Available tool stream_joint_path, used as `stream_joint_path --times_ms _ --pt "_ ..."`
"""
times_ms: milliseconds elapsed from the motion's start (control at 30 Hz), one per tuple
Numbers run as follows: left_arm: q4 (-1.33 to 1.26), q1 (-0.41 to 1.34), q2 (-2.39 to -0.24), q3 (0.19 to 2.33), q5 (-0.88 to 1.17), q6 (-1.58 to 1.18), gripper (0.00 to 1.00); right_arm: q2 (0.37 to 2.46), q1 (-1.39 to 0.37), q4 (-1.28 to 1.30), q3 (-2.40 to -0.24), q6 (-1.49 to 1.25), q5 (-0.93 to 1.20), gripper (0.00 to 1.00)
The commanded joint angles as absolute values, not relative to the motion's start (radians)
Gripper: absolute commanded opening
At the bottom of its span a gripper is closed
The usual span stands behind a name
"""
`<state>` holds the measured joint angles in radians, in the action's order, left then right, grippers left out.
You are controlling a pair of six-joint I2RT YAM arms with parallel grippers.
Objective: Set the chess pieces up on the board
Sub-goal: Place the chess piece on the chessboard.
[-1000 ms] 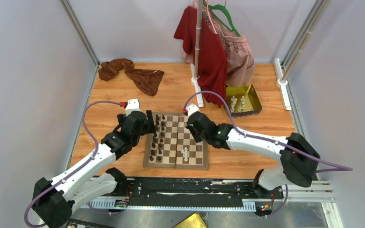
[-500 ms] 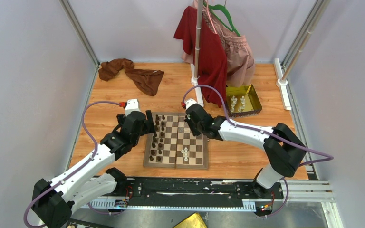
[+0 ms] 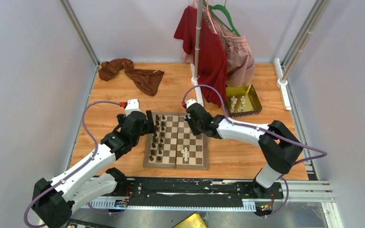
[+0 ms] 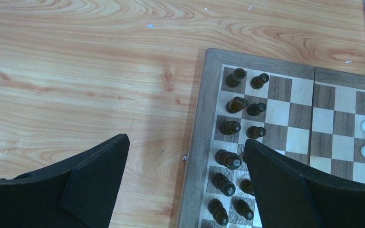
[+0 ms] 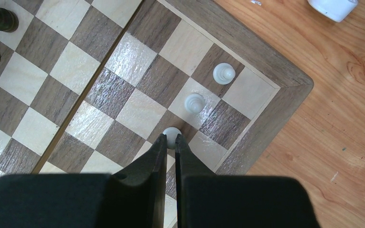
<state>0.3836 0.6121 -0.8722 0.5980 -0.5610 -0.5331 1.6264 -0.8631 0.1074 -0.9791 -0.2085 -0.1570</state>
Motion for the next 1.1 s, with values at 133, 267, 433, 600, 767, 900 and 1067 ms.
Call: stream_joint_path --times_ms 133,267,433,600,767,900,1067 --pt "0.365 0.620 -0.890 0.606 -0.580 -0.531 1.00 1.628 -0.847 0.094 -1.008 -0.189 -0.139 0.16" --pt "0.363 0.620 -0.890 0.605 -0.579 -0.533 1.00 1.601 -0.847 0.101 -1.004 -0.185 -0.139 0.33" --pt "0.365 0.620 -0.887 0.602 -0.572 -0.539 1.00 1.554 -0.859 0.121 -0.999 -0.177 -0.157 0.38" --pt "0.374 0.620 -0.875 0.603 -0.570 -0.544 1.00 1.503 -0.894 0.149 -0.990 -0.174 -0.179 0.38" --pt "0.382 0.620 -0.858 0.597 -0.574 -0.547 1.00 1.445 -0.956 0.184 -0.972 -0.181 -0.203 0.38" --pt "0.384 0.620 -0.853 0.592 -0.573 -0.552 1.00 1.417 -1.023 0.216 -0.957 -0.195 -0.215 0.38" --pt "0.380 0.620 -0.849 0.584 -0.569 -0.554 1.00 1.409 -1.115 0.247 -0.941 -0.223 -0.244 0.38"
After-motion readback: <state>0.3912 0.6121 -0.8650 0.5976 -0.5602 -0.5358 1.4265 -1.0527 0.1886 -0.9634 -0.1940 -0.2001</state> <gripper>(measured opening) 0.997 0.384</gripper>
